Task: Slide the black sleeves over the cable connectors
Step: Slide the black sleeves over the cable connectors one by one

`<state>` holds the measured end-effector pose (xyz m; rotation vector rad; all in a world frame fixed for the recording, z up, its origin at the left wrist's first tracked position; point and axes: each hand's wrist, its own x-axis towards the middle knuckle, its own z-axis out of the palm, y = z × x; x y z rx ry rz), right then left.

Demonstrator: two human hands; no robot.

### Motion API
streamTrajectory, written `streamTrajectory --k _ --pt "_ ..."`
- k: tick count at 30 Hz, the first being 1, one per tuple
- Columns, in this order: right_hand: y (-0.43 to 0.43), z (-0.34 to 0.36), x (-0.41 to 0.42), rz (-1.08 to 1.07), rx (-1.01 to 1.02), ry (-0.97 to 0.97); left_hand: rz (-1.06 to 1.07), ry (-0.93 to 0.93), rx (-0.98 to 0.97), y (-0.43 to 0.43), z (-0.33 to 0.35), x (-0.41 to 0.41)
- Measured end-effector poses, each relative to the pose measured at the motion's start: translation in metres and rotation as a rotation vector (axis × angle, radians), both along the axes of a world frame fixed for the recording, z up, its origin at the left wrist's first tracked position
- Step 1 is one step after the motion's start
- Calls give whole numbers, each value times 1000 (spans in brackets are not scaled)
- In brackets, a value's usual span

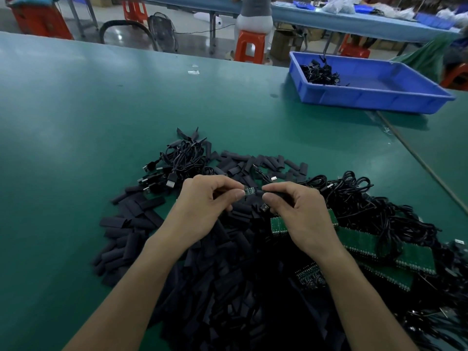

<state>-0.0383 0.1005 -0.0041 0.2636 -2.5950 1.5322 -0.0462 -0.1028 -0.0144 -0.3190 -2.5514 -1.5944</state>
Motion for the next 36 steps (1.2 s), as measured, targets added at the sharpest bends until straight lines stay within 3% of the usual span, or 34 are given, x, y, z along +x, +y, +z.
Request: streamTrajectory --k 14,36 --pt "-3 1 3 -41 -50 93 -8 -9 16 1 1 0" --pt "3 4 -2 34 -36 -10 -79 -36 79 4 -2 -1"
